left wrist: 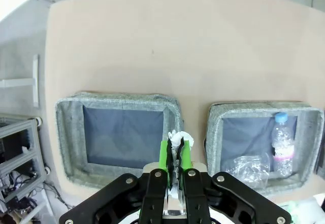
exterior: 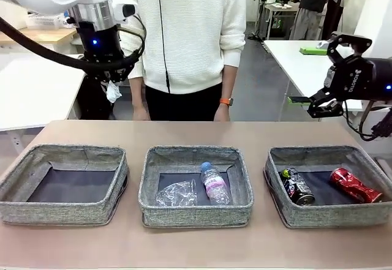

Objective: Sort the waste into the appropriate baskets.
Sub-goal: Pick up the waste item pointed out by the person.

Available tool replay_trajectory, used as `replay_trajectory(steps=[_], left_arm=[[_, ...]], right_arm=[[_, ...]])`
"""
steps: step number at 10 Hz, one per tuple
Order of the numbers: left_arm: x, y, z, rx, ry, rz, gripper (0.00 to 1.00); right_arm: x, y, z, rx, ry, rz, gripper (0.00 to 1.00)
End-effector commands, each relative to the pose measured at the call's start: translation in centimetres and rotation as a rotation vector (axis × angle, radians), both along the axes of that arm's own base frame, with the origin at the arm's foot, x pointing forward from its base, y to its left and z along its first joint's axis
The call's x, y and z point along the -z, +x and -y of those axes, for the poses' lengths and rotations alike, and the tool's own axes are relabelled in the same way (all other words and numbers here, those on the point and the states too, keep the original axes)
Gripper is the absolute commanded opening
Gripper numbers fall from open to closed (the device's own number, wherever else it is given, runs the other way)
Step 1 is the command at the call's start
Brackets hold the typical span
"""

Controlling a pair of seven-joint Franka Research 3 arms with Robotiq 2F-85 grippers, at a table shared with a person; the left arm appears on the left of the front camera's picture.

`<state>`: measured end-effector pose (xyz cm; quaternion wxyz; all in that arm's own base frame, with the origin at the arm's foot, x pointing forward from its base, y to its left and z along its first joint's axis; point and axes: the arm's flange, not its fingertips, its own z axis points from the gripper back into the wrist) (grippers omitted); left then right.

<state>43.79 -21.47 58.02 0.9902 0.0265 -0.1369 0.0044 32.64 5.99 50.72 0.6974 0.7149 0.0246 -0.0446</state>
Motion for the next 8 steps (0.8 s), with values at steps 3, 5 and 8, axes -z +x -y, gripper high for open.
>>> replay_trajectory(steps=[3,5,8], left_arm=[[0.7,0.5,0.1,-0.002,0.006,-0.004,0.09],[-4.7,-2.0,5.3,-0.309,0.01,-0.095,0.09],[-13.6,-6.0,10.6,-0.237,-0.058,0.016,0.09]], right_arm=[[-0.3,0.1,-0.2,0.004,0.027,0.007,1.0],[-0.3,0.1,-0.2,0.004,0.027,0.007,1.0],[-0.3,0.1,-0.2,0.004,0.027,0.007,1.0]])
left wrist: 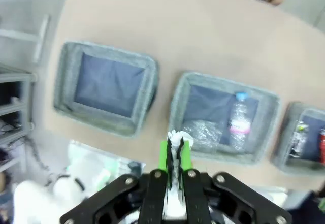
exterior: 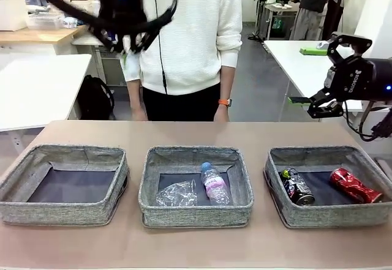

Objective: Sort the waste into the appropriate baskets.
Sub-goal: Pick up the waste item pointed out by the person.

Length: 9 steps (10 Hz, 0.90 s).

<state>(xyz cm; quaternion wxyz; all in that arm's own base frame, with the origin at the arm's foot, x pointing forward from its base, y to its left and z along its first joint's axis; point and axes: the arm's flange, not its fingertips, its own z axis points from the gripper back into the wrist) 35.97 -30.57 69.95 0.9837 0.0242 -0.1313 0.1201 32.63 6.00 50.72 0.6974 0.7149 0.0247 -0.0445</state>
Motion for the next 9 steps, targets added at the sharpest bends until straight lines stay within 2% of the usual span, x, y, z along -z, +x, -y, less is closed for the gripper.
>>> replay_trajectory(steps=[1,2,5,6,8,9], left_arm=[[-2.4,1.6,3.4,-0.042,-0.024,0.022,0.09],[-2.9,1.6,5.3,-0.07,-0.013,0.019,0.09],[-4.1,2.1,9.2,-0.001,-0.071,-0.03,0.09],[-4.5,2.0,10.4,0.013,-0.089,-0.014,0.09],[-4.0,1.9,12.1,0.05,-0.093,-0.03,0.09],[-2.8,1.8,10.7,0.046,-0.096,-0.023,0.09]], right_arm=[[-0.3,0.1,-0.2,0.004,0.028,0.007,1.0],[-0.3,0.1,-0.2,0.004,0.028,0.007,1.0],[-0.3,0.1,-0.2,0.004,0.028,0.007,1.0],[-0.3,0.1,-0.2,0.004,0.028,0.007,1.0],[-0.3,0.1,-0.2,0.004,0.028,0.007,1.0],[-0.3,0.1,-0.2,0.004,0.028,0.007,1.0]])
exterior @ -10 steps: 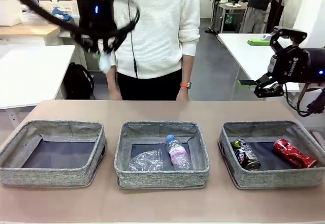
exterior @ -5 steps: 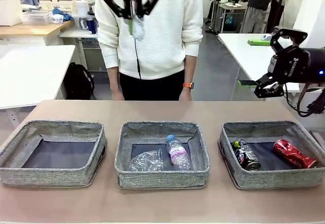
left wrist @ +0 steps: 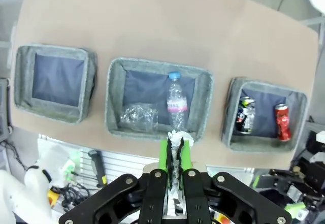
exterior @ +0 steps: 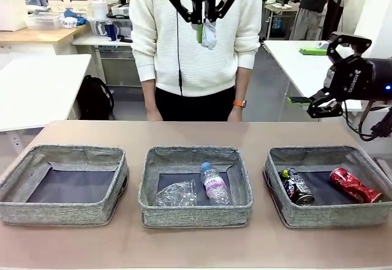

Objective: Sort the waste into the appropriate baskets.
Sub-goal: Pick up the waste item pointed out by the person, then place the picked waste into the Fabric basket indicated by the person.

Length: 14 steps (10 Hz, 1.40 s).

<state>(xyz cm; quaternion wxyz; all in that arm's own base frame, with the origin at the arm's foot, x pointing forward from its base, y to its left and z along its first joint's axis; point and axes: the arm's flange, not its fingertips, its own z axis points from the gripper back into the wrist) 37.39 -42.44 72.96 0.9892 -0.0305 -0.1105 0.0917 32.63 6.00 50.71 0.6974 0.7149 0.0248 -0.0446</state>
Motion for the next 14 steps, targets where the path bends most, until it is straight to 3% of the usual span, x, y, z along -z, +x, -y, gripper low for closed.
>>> replay_trajectory(steps=[1,14], left_arm=[[0.25,0.36,-1.19,-0.025,0.01,0.006,0.09],[0.25,0.36,-1.19,-0.025,0.01,0.006,0.09]], right_arm=[[-0.3,0.12,-0.18,0.004,0.027,0.007,1.0],[-0.3,0.12,-0.18,0.004,0.027,0.007,1.0]])
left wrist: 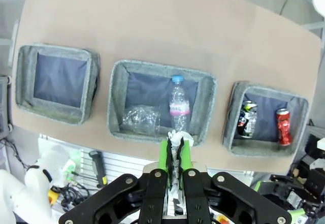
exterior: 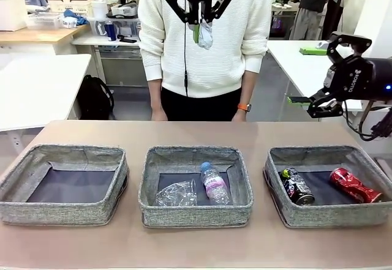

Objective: Sort the waste into the appropriate baskets.
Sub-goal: Place the picked waste into the Fabric basket indicated by the person.

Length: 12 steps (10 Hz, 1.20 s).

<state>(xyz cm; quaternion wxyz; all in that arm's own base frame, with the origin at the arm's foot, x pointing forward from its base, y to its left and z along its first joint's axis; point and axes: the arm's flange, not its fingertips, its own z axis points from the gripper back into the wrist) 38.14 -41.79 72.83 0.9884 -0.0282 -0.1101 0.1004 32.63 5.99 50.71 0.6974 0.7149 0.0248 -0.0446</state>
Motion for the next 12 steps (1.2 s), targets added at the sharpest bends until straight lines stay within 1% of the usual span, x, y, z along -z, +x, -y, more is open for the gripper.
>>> replay_trajectory(steps=[1,12], left_arm=[[0.12,-0.39,-0.54,-0.007,0.007,0.008,0.09],[0.12,-0.39,-0.54,-0.007,0.007,0.008,0.09]], right_arm=[[-0.3,0.12,-0.18,0.004,0.027,0.007,1.0],[-0.3,0.12,-0.18,0.004,0.027,0.007,1.0]])
